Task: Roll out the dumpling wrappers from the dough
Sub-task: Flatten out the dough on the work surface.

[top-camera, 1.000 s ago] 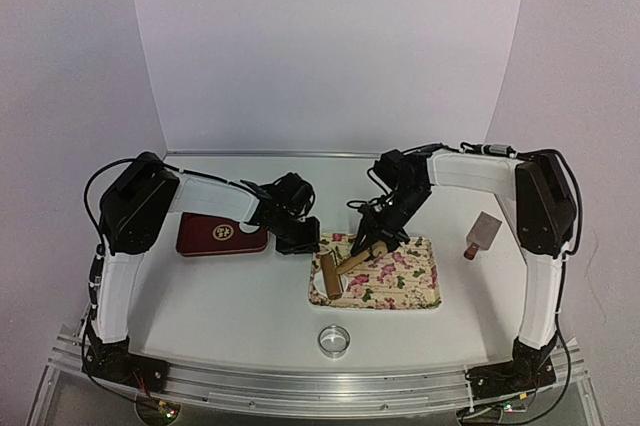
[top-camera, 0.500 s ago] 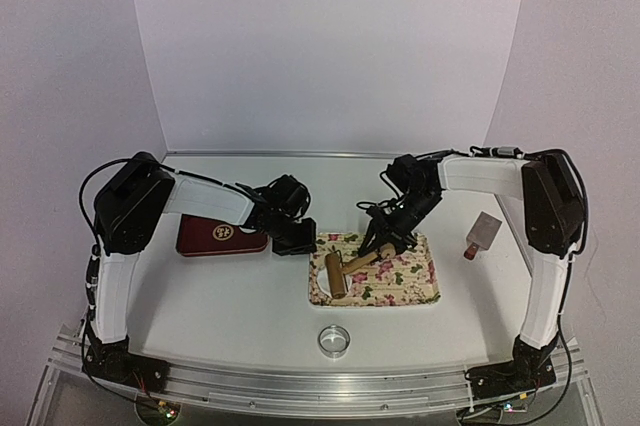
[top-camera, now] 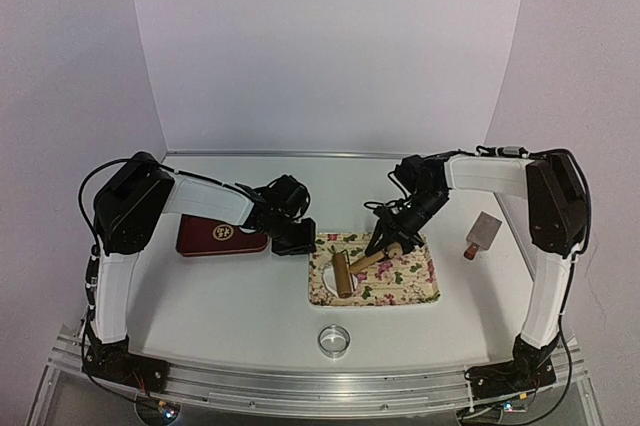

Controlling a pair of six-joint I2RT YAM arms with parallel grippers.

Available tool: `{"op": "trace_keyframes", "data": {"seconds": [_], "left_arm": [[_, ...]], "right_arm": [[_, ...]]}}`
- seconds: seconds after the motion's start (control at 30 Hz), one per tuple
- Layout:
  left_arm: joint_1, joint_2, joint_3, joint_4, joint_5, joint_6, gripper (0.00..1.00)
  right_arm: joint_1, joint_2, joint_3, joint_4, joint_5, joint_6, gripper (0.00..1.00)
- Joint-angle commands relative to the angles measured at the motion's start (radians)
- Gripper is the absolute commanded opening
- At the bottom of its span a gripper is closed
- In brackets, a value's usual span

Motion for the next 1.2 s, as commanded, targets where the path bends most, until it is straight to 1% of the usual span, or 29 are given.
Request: {"op": "trace_keyframes", "data": {"seconds": [0.0, 0.53, 0.93, 1.03, 1.17], "left_arm": [[0.051, -0.005, -0.041, -0.182, -0.120, 0.030, 0.00], [0.052, -0.011, -0.045, -0.178, -0.120, 0.029, 0.00], [0.052, -0.011, -0.038, -0.165, -0.108, 0.025, 0.00], [0.051, -0.013, -0.028, -0.164, -0.097, 0.030, 0.00], [0.043, -0.016, -0.007, -0.155, -0.060, 0.032, 0.00]], "right_arm": [[-0.059, 0.118, -0.117, -0.239, 0.772, 0.009, 0.00], [-0.094, 0.098, -0.132, -0.244, 0.796, -0.004, 0.00], [-0.097, 0.101, -0.125, -0.247, 0.802, -0.007, 0.00], [-0.097, 0.075, -0.109, -0.265, 0.799, -0.007, 0.00], [-0.097, -0.012, -0.052, -0.331, 0.793, -0.013, 0.00]]}}
